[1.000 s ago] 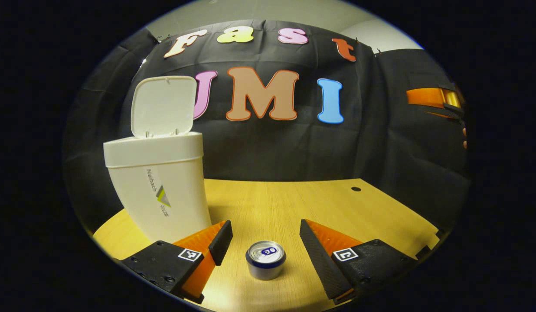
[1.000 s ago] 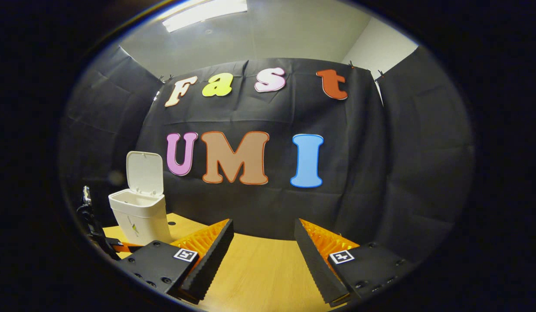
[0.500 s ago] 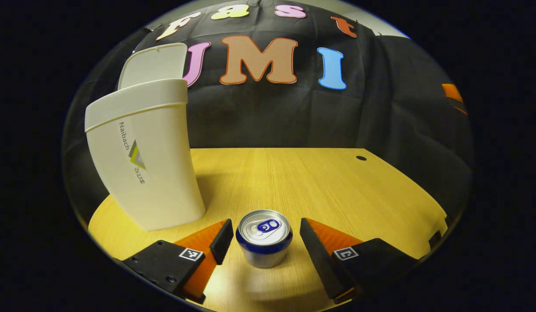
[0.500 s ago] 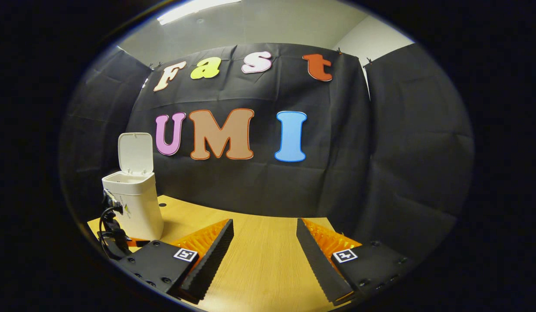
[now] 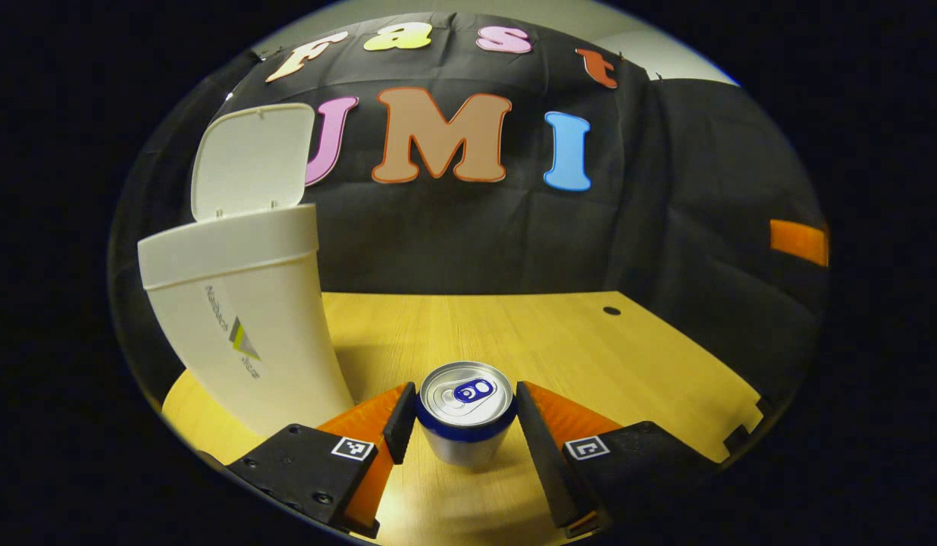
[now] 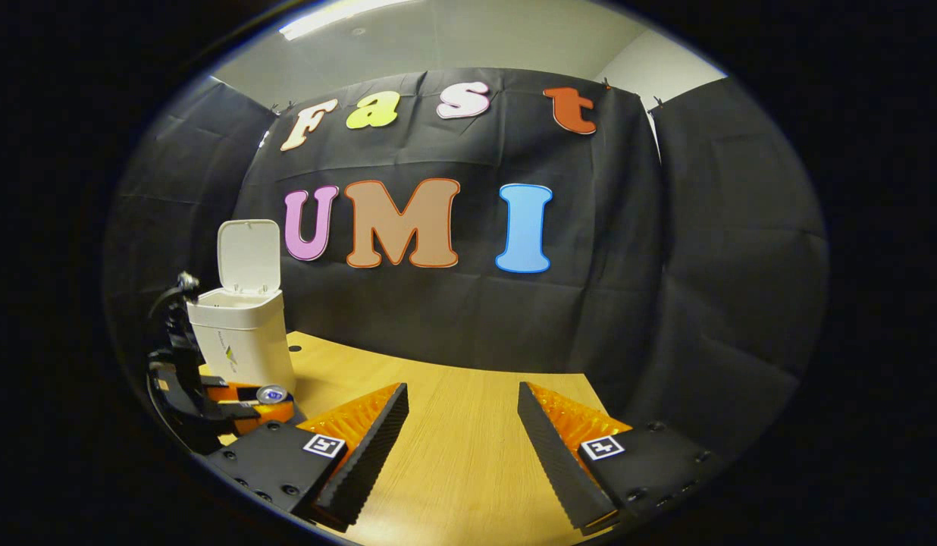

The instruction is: Press the lid of the desktop garbage bin to open it, pick up the crumpled paper on the desktop and throw it into the bin, then pick up the pop can on the desktop and drop it into the bin, and finally close the garbage bin lid.

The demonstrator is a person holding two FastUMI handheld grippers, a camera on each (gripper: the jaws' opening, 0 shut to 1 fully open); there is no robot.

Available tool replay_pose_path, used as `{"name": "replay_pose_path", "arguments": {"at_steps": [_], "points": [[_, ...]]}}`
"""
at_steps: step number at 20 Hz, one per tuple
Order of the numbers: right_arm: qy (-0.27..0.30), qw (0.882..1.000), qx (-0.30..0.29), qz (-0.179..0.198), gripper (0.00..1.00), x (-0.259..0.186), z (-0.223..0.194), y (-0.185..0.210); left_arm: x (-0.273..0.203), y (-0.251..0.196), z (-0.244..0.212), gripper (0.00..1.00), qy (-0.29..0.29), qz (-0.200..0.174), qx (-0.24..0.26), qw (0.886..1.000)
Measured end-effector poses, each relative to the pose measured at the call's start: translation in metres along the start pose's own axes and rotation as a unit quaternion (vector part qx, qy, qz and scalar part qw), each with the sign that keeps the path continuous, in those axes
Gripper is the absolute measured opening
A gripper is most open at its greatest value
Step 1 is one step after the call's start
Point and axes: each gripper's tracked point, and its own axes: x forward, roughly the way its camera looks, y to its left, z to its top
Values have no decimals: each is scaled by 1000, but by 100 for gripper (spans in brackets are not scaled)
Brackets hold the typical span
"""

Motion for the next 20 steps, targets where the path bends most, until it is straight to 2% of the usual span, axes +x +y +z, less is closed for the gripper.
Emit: {"name": "replay_pose_path", "arguments": {"at_steps": [5, 9, 12, 15, 20], "points": [[-2, 1000, 5, 9, 97, 4, -3, 10, -9, 17, 96, 76, -81, 8, 10, 997], [2, 1000, 7, 15, 97, 7, -9, 16, -19, 49, 160, 75, -138, 34, 18, 990], [7, 1000, 8, 17, 97, 8, -11, 19, -21, 85, 194, 75, -167, 68, 46, 982], [9, 1000, 6, 18, 97, 9, -12, 21, -18, 125, 211, 75, -177, 106, 55, 977], [15, 1000, 0, 22, 97, 12, -17, 26, -6, 194, 197, 75, -139, 166, 22, 976]]}}
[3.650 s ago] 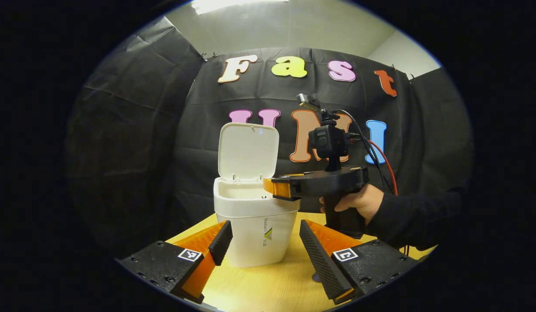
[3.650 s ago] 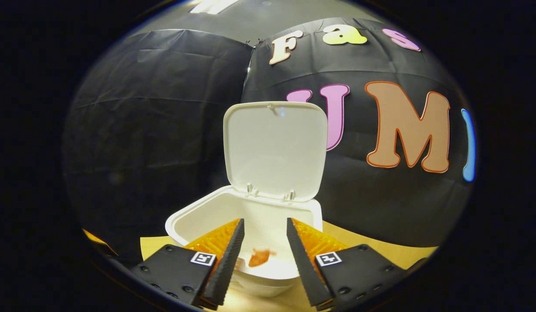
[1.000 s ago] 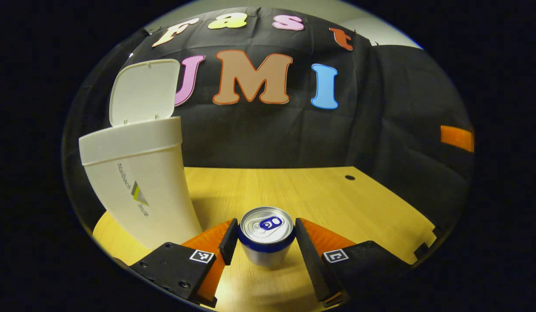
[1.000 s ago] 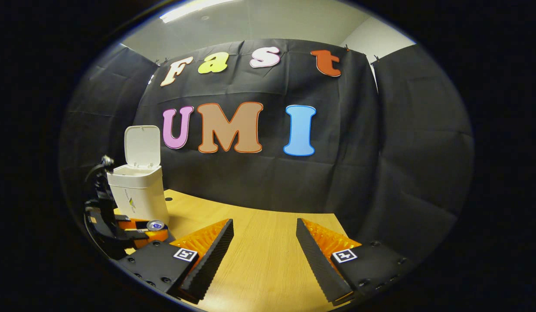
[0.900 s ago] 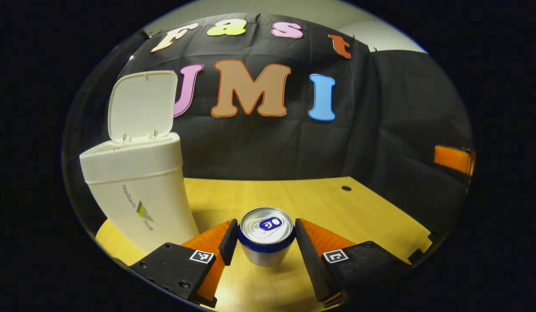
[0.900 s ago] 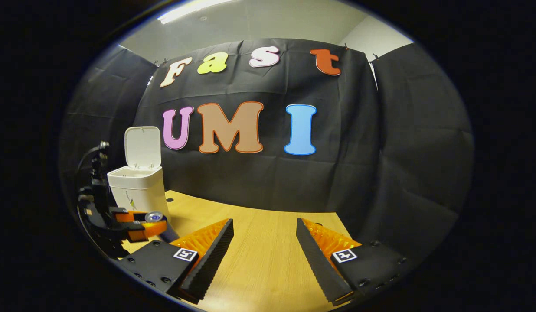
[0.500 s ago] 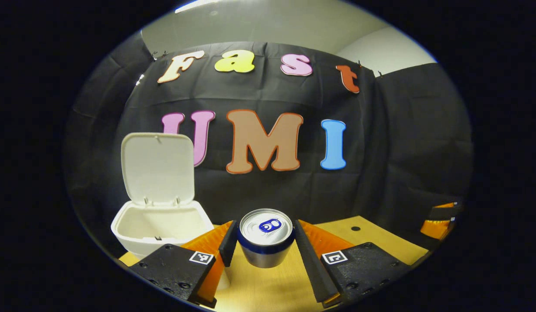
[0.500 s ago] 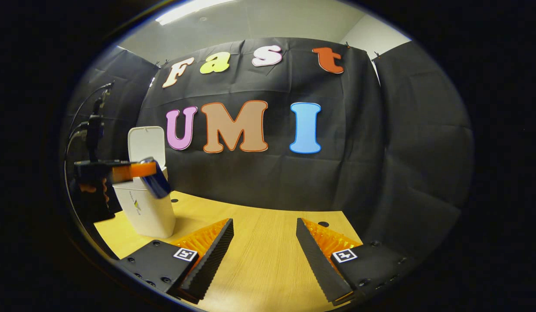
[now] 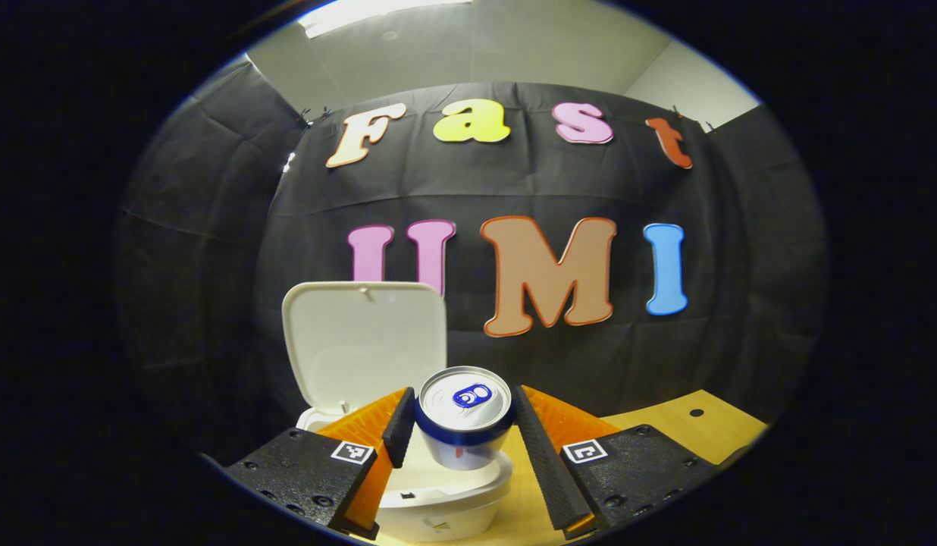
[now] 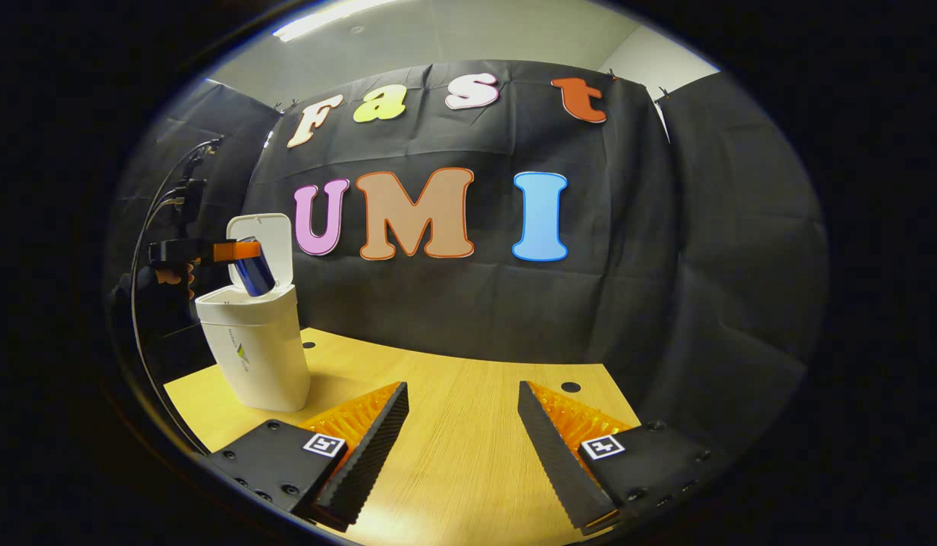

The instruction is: Press the lid of the desktop garbage bin to open it, pick up the crumpled paper on the desktop and throw it into the bin, then pick up the pop can on the desktop and drop it into the bin, and finally close the garbage bin lid.

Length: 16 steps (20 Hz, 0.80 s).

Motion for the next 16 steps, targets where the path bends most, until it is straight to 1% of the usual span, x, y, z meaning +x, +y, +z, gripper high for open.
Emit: {"name": "replay_pose_path", "arguments": {"at_steps": [2, 4, 5, 6, 9, 11, 12, 13, 14, 15, 16], "points": [[0, 1000, -3, 1, 97, 0, 0, 2, 8, 23, -18, 76, 23, 27, 4, 999], [1, 1000, -5, 1, 97, 1, -2, 4, 16, 37, -33, 76, 41, 43, 4, 998], [3, 1000, -5, 1, 97, 2, -4, 5, 17, 43, -43, 76, 52, 49, 6, 997], [6, 1000, -5, 1, 100, 2, -5, 5, 18, 46, -51, 76, 62, 53, 7, 997], [8, 1000, -6, -2, 97, 3, -5, 5, 18, 50, -64, 77, 75, 60, 6, 995], [7, 1000, -6, -5, 97, 2, -6, 4, 17, 51, -65, 78, 73, 63, 7, 995], [7, 1000, -6, -5, 100, 2, -5, 4, 15, 49, -61, 78, 66, 60, 3, 996], [7, 1000, -6, -5, 97, 1, -6, 4, 15, 45, -55, 83, 56, 55, -1, 997], [7, 1000, -6, -6, 100, 1, -6, 3, 12, 45, -47, 88, 44, 56, -1, 997], [7, 1000, -6, -7, 100, 1, -6, 3, 9, 44, -36, 92, 33, 55, 3, 998], [6, 1000, -5, -8, 100, 1, -5, 3, 6, 42, -23, 92, 19, 52, 6, 998]]}}
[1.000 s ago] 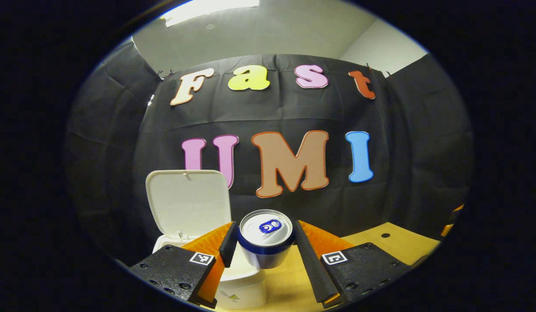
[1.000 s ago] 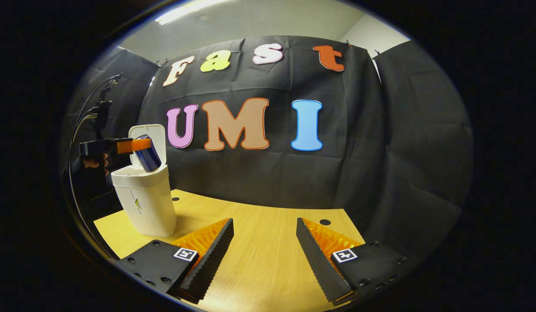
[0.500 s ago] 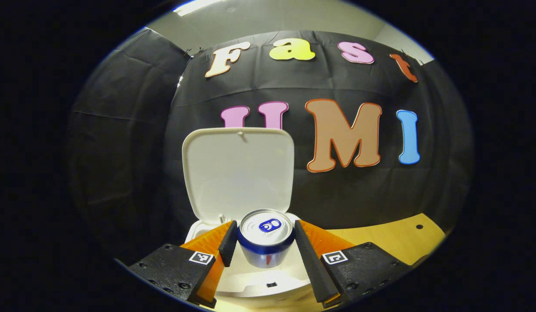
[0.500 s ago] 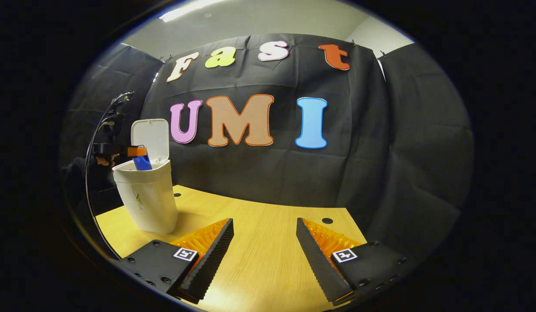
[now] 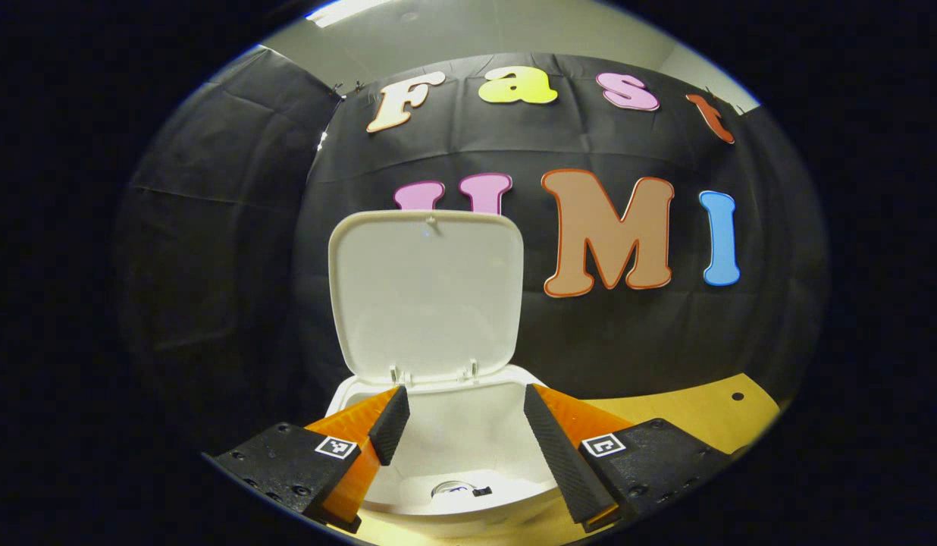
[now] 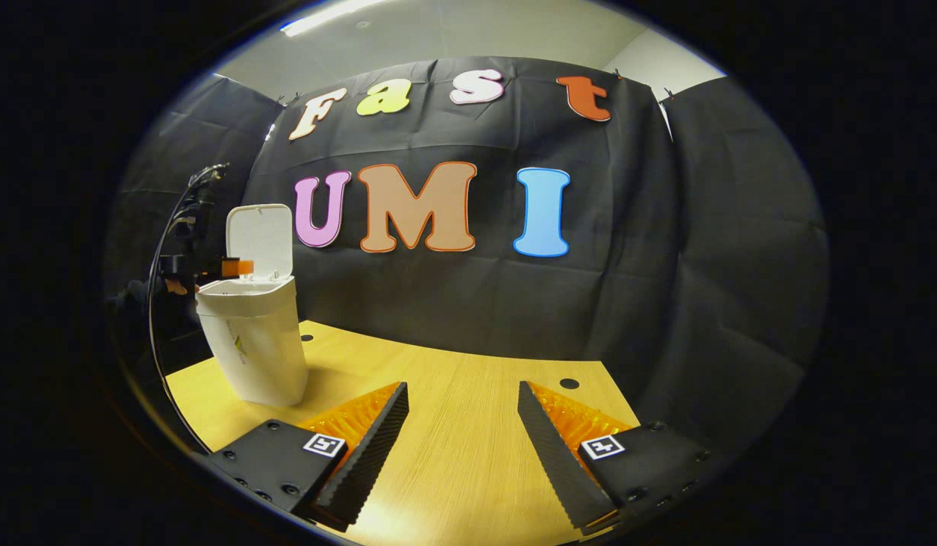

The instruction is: Press the lid of the desktop garbage bin to open it, pick up the crumpled paper on the desktop and throw it into the bin, then pick up the pop can on the desktop and drop it into the bin, and finally close the garbage bin lid.

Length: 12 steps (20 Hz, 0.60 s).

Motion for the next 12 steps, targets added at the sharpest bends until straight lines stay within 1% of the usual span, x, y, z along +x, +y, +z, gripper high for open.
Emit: {"name": "replay_pose_path", "arguments": {"at_steps": [1, 2, 3, 4, 5, 8, 9, 12], "points": [[-1, 1000, 0, 0, 97, -1, 1, 0, -2, -2, 15, 91, -13, -3, 3, 1000], [-4, 1000, 0, 0, 100, -1, 2, 0, -3, -3, 28, 92, -23, -9, 7, 1000], [-5, 1000, 2, 1, 97, -1, 1, 0, -3, -4, 39, 91, -27, -11, 12, 999], [-5, 1000, 4, 3, 97, 0, 1, 0, -4, -3, 52, 92, -34, -11, 16, 999], [-6, 1000, 6, 4, 97, 0, 3, 1, -4, -1, 67, 91, -44, -10, 17, 999], [-9, 1000, 10, 5, 97, 1, 4, 0, 4, 2, 107, 92, -77, -7, 23, 997], [-9, 1000, 10, 5, 97, 2, 3, -1, 7, 3, 119, 91, -85, -5, 27, 996], [-11, 1000, 18, -2, 97, 1, 3, -8, 20, 8, 149, 91, -108, -2, 29, 994]]}}
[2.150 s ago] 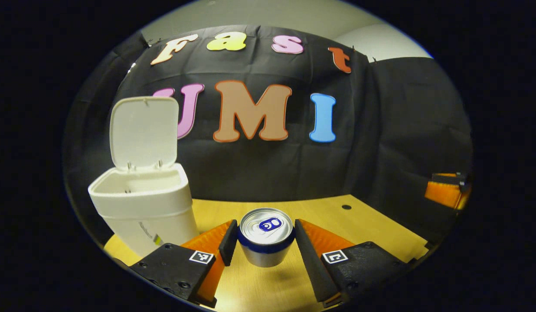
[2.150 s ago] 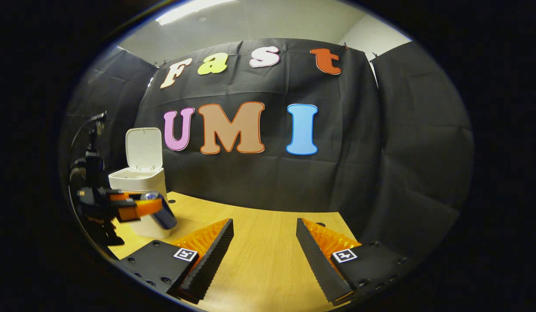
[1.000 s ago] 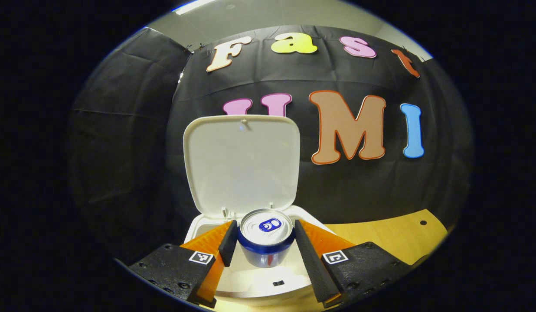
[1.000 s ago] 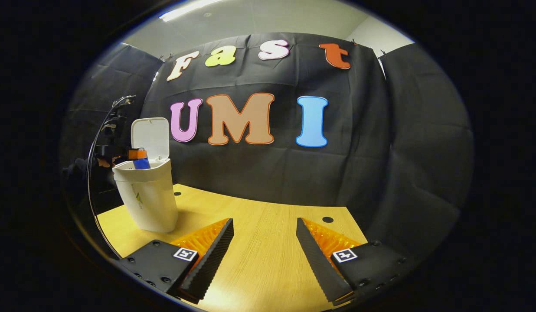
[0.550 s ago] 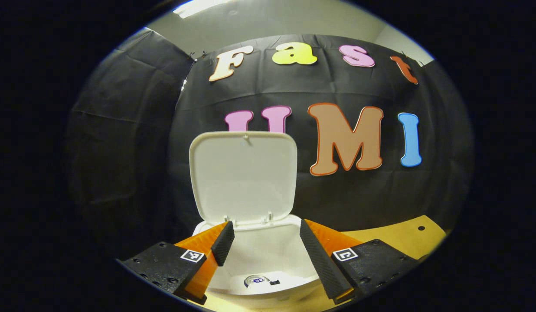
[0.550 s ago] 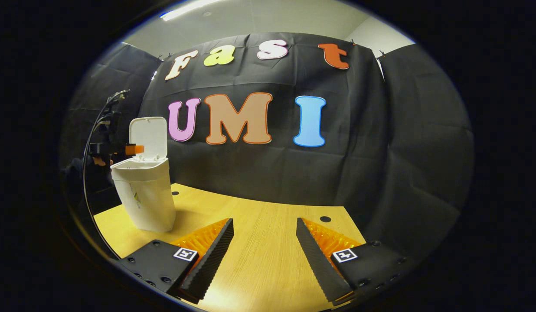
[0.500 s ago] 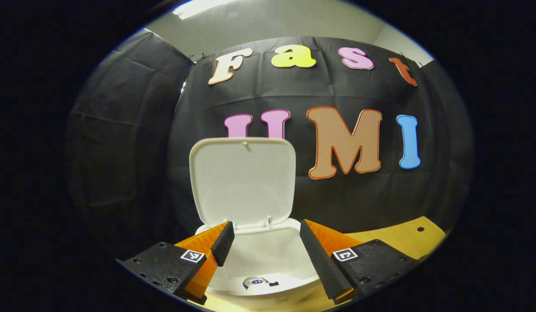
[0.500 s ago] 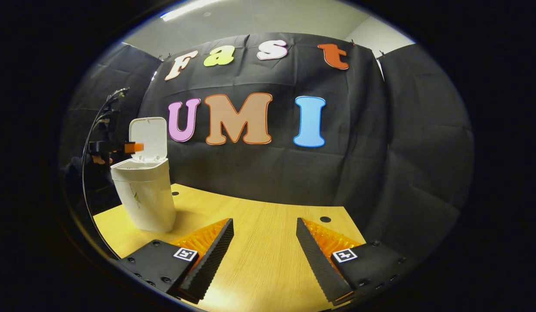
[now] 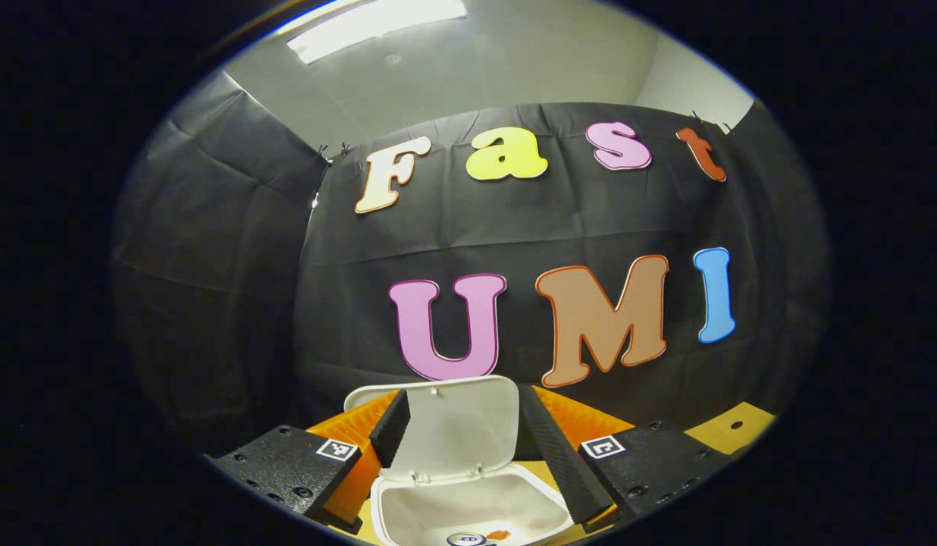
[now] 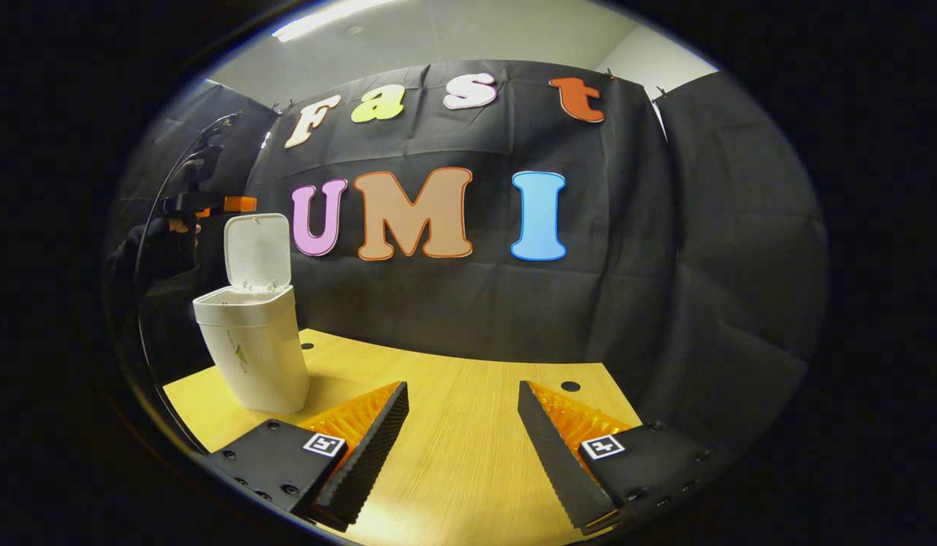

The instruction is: Press the lid of the desktop garbage bin to open it, pick up the crumpled paper on the desktop and throw it into the bin, then pick up the pop can on the desktop and drop it into the bin, and finally close the garbage bin lid.

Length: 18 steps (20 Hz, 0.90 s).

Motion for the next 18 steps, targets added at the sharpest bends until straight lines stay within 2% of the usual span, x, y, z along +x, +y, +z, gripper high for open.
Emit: {"name": "replay_pose_path", "arguments": {"at_steps": [2, 6, 12, 18], "points": [[1, 1000, 4, -6, 97, 1, 1, -3, 16, 3, 13, 90, -17, 2, -8, 1000], [4, 1000, 5, -23, 97, -1, -2, -12, 56, 17, 18, 91, -8, 12, 0, 1000], [11, 999, 7, -39, 97, -1, -5, -17, 94, 35, -21, 92, 68, 25, -24, 997], [10, 1000, 2, -29, 97, 2, -6, -13, 94, 38, -47, 92, 110, 28, -23, 993]]}}
